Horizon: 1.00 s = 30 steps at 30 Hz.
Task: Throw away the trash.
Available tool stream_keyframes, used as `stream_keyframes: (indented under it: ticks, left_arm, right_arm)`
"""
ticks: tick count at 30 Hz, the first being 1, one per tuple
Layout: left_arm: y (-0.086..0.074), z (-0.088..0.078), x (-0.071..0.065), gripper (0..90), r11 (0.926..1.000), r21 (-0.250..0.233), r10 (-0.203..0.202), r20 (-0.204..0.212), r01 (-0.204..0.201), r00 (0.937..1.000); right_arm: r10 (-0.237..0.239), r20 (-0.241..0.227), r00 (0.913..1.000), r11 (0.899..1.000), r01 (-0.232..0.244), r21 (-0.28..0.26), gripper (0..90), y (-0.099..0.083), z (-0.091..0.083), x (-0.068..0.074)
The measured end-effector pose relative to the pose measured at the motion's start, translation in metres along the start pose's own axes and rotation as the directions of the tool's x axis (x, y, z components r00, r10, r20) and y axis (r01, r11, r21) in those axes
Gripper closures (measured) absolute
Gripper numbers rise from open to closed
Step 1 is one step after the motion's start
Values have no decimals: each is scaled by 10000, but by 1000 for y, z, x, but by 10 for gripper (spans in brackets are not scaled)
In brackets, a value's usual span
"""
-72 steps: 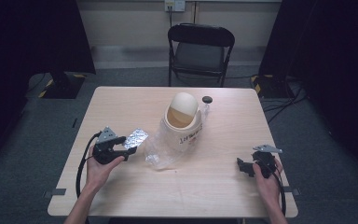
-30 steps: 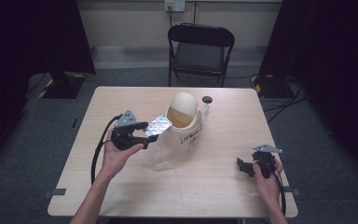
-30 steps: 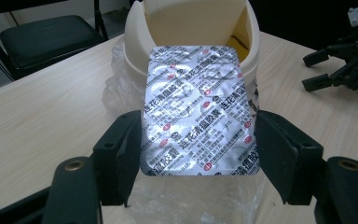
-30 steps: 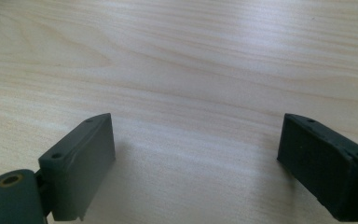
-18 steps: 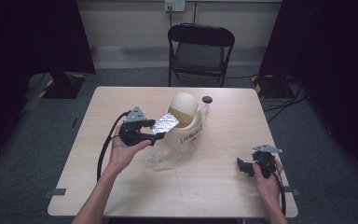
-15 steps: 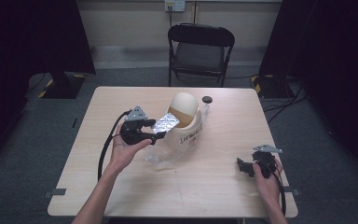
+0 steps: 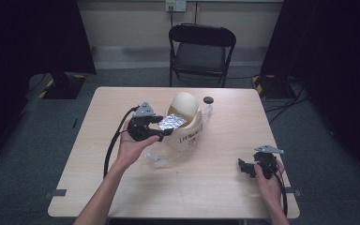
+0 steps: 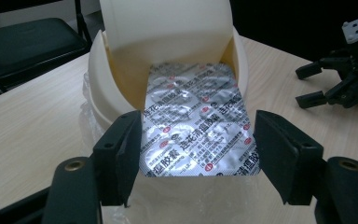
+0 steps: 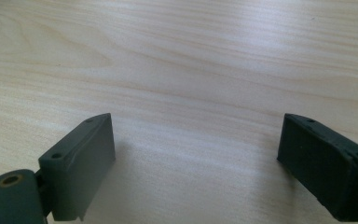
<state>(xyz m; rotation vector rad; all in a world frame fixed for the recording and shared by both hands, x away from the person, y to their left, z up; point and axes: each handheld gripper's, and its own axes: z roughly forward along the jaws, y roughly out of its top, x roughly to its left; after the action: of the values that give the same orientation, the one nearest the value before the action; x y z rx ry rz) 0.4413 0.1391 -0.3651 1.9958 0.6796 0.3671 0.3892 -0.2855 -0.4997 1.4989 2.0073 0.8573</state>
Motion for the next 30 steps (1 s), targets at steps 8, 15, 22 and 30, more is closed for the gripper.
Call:
stream_keyframes:
  ticks: [8,15,22,30]
  left_arm:
    - [9,9,-1,345,10000,-9,23,110,-23,9999]
    - [15,17,6,358,9997,-12,-228,195,228,9995]
    - [16,21,11,492,9987,-110,-493,236,496,9985]
    - [19,23,10,352,9988,-1,-493,-112,493,9987]
  right_arm:
    - [-2,0,10000,10000,2,-1,100,0,0,0]
    - [-1,-1,10000,10000,1,-1,100,0,0,0]
    - [-1,0,10000,10000,1,-1,100,0,0,0]
    - [1,-1,10000,10000,-1,0,100,0,0,0]
